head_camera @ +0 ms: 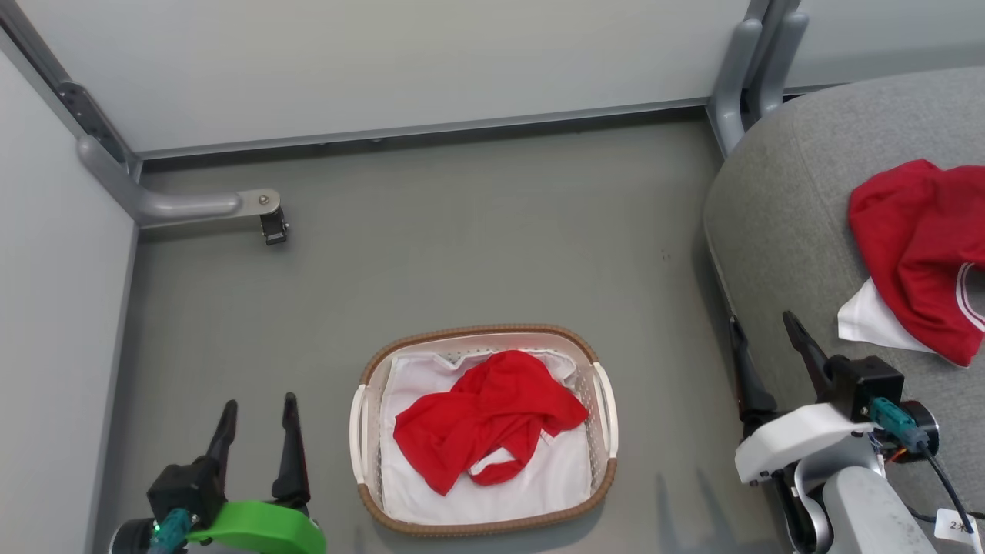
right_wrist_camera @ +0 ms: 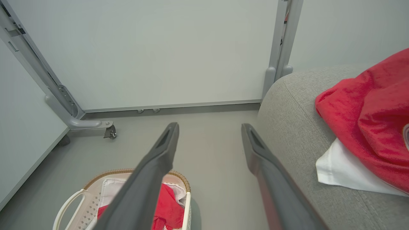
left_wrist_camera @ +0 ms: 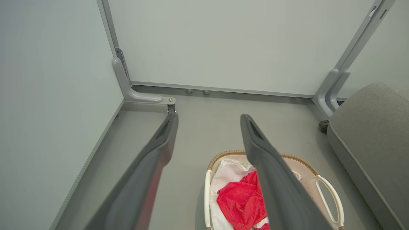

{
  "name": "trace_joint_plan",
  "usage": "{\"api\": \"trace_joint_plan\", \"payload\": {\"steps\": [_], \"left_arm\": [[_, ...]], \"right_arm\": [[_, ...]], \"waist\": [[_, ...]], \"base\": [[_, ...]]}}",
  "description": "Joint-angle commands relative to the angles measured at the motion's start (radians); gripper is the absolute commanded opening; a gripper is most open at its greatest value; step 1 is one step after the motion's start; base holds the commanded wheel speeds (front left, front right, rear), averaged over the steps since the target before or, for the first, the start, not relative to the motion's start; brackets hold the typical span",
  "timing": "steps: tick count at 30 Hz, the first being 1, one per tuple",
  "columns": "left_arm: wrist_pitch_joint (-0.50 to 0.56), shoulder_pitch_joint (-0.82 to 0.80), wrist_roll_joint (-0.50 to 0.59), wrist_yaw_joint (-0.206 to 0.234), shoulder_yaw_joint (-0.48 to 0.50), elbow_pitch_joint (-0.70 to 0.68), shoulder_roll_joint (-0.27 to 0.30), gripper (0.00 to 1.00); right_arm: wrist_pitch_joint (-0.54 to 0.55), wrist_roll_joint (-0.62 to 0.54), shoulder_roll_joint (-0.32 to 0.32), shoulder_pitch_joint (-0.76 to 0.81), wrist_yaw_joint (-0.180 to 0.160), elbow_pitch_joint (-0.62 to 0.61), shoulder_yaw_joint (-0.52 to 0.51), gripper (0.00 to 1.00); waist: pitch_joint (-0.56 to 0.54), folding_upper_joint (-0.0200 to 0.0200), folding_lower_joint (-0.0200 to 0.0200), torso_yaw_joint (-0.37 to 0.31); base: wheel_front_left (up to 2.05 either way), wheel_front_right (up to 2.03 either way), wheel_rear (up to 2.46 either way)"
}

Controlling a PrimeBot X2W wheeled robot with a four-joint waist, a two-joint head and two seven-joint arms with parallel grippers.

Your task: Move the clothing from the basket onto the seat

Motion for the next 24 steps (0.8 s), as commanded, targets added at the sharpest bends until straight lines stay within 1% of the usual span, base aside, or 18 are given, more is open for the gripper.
{"api": "trace_joint_plan", "payload": {"steps": [1,4,8,18,24], "left_arm": [[0.001,-0.021,-0.007,-0.008,-0.018,0.01,0.003,1.0],[0.001,-0.051,-0.017,-0.014,-0.053,0.04,0.004,1.0],[0.001,-0.108,-0.028,-0.02,-0.107,0.092,0.004,1.0],[0.001,-0.334,-0.05,-0.025,-0.227,0.266,0.004,1.0],[0.001,-0.489,-0.024,-0.025,-0.304,0.427,0.005,1.0]], "right_arm": [[-0.002,0.001,-0.003,-0.02,-0.001,-0.005,0.004,1.0],[-0.002,0.0,-0.003,-0.049,-0.001,-0.021,0.011,1.0],[-0.002,0.0,-0.003,-0.1,-0.001,-0.053,0.017,1.0],[-0.002,0.019,0.0,-0.261,-0.001,-0.159,0.029,1.0],[-0.002,0.051,0.0,-0.345,-0.001,-0.229,0.049,1.0]], "waist": [[0.025,0.0,0.0,-0.006],[0.067,0.0,0.0,-0.015],[0.15,0.0,0.0,-0.036],[0.403,0.0,0.0,-0.088],[0.549,0.0,0.0,-0.121]], "base": [[0.0,0.0,0.0],[0.0,0.0,0.0],[0.0,0.0,0.0],[0.0,0.0,0.0],[0.0,0.0,0.0]]}}
